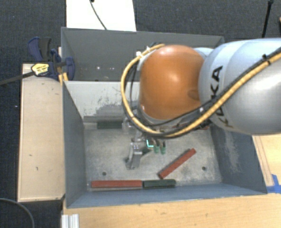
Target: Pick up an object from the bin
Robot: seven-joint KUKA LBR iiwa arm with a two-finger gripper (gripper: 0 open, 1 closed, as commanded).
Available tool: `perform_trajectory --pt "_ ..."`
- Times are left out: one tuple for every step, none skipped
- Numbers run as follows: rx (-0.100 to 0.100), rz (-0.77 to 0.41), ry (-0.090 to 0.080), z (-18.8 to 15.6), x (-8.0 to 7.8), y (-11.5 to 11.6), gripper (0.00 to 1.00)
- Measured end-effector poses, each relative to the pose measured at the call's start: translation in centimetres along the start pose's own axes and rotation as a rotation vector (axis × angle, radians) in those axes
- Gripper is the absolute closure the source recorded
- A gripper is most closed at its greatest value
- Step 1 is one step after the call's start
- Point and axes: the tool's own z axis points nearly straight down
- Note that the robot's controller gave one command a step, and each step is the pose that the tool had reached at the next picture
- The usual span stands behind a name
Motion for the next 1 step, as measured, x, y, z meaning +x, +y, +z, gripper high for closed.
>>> perform_trajectory --pt "0.001 -0.166 -0.001 17.78 -5.36 -6.55 0.0"
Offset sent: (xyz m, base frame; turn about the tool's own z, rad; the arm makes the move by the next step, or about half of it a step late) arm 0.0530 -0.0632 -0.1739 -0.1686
